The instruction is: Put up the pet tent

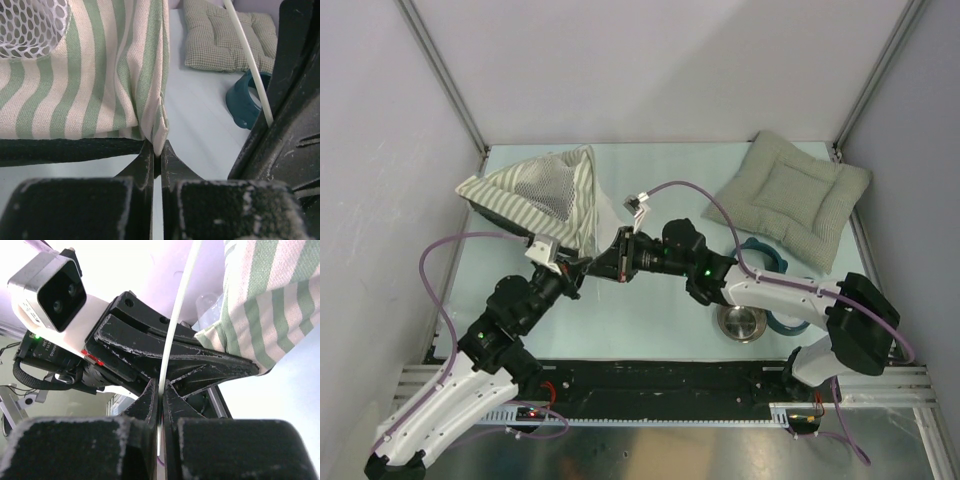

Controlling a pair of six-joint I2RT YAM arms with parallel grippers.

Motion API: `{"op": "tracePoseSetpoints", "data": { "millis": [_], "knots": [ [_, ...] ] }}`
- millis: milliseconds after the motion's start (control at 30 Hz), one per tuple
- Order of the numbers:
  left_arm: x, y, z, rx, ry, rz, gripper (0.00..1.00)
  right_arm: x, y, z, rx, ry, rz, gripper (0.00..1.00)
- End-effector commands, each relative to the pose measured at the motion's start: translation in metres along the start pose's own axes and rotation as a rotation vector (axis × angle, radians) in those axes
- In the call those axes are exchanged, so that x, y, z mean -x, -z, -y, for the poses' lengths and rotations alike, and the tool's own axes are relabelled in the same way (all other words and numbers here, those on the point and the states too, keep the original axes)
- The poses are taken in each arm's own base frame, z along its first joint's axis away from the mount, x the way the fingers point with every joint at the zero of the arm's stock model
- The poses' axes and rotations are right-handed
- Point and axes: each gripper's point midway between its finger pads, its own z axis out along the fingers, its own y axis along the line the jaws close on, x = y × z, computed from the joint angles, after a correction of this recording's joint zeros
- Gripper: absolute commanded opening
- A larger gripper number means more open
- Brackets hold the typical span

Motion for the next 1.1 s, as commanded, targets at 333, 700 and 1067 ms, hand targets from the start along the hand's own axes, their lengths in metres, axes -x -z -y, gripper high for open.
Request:
{"op": "tracePoseSetpoints", "data": {
  "millis": [333,700,1067],
  "knots": [
    [-0.044,0.01,0.019,-0.105,0.014,-0.169,0.0,0.151,0.002,-0.014,-0.001,0.142,0.454,0.0],
    [-0.048,0.007,0.005,-0.024,0.003,-0.181,0.0,0.193,0.005,-0.011,0.031,0.135,0.593,0.0],
    [-0.059,0.007,0.004,-0.022,0.017,-0.206,0.0,0.227,-0.005,-0.011,0.021,0.214,0.658,0.0]
  ]
}}
